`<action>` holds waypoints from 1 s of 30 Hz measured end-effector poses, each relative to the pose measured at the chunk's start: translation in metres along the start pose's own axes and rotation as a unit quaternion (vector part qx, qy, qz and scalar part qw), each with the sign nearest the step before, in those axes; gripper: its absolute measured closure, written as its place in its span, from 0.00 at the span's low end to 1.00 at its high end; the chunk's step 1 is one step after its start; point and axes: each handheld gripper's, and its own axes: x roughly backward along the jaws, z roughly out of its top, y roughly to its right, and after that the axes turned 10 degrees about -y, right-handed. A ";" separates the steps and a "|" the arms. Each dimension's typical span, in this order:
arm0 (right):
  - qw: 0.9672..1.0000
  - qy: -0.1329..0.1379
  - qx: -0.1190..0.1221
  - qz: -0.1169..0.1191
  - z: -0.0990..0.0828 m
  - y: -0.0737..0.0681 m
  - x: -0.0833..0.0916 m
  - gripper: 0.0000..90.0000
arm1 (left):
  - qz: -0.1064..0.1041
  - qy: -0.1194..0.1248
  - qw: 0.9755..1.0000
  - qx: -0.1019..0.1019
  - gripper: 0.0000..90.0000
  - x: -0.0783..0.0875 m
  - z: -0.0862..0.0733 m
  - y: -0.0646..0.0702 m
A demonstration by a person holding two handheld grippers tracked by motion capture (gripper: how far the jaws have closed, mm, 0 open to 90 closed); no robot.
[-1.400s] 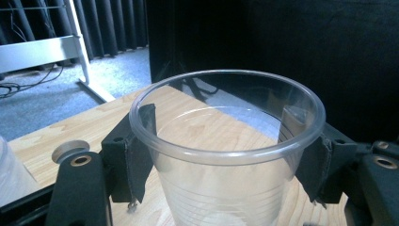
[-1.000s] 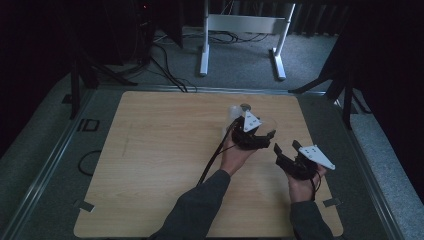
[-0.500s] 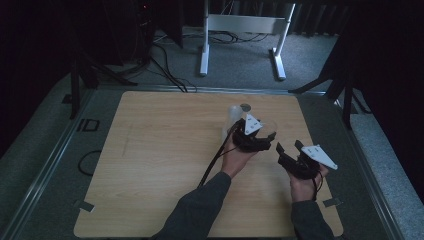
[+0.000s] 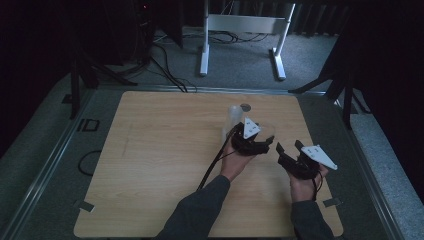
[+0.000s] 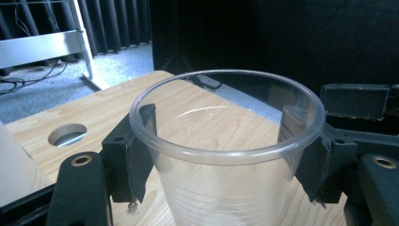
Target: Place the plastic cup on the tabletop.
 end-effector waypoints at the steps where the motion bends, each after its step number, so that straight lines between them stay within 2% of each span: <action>1: 1.000 0.000 0.000 0.000 0.000 0.000 0.000 0.31 | 0.001 0.000 1.000 0.000 0.33 -0.001 -0.001 0.001; 30: 1.000 0.003 -0.006 -0.005 0.000 0.004 0.002 0.31 | 0.015 -0.006 1.000 -0.004 0.33 -0.010 -0.032 0.001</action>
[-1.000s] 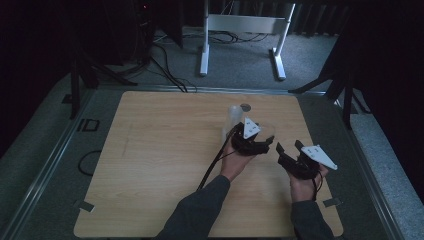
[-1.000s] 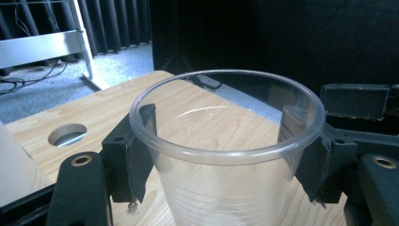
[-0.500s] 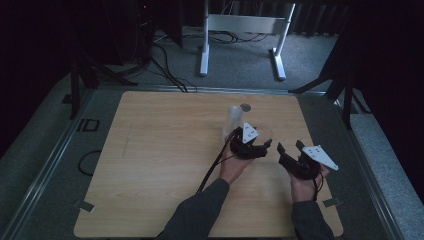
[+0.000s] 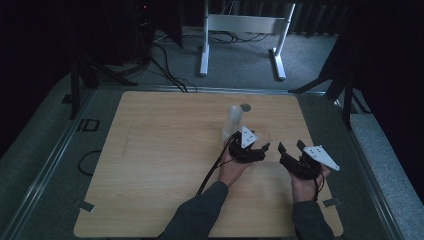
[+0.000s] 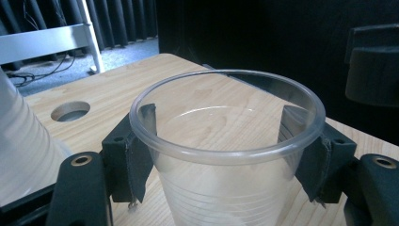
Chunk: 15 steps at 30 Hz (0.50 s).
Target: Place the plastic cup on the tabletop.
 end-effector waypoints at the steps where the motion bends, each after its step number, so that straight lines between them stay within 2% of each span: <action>1: 1.000 0.000 0.000 0.000 0.000 0.000 0.000 0.31 | 0.001 -0.001 1.000 0.000 0.33 0.000 -0.001 0.000; 15: 1.000 0.001 0.000 0.001 0.000 0.000 0.000 0.31 | 0.005 -0.010 1.000 -0.003 0.33 -0.006 -0.011 0.001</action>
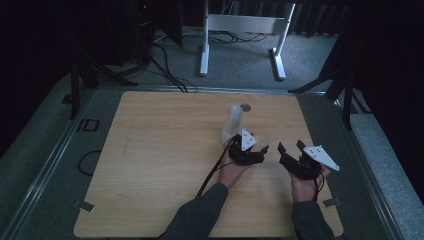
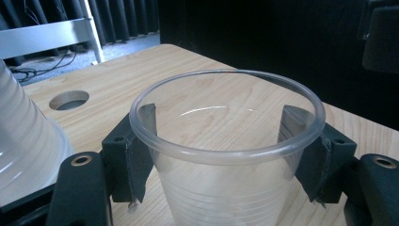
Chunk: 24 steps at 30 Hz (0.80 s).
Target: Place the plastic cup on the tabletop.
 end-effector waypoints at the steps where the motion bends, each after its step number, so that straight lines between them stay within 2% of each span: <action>1: 1.000 0.000 0.000 0.000 0.000 0.000 0.000 0.31 | 0.000 0.000 1.000 0.001 0.33 0.000 -0.001 0.000; 24: 1.000 0.003 0.000 0.001 0.000 0.001 0.001 0.31 | 0.002 -0.009 1.000 0.005 0.32 -0.010 -0.012 -0.001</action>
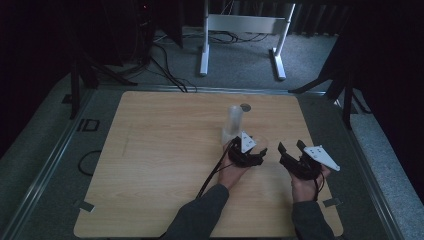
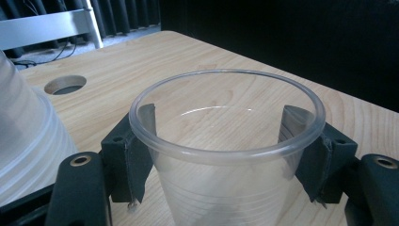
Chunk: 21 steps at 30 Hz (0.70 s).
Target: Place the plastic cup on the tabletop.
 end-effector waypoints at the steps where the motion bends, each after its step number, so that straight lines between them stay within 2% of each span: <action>1: 1.000 0.000 0.000 0.000 0.000 0.000 0.000 0.31 | 0.000 0.000 1.000 0.000 0.32 0.000 0.000 0.000; 15: 1.000 0.001 0.002 0.001 0.000 -0.001 0.000 0.31 | -0.003 -0.004 1.000 0.001 0.32 0.001 -0.004 0.000; 21: 1.000 0.002 0.002 0.001 0.000 0.000 0.000 0.31 | -0.007 -0.013 1.000 0.006 0.29 0.002 -0.004 0.000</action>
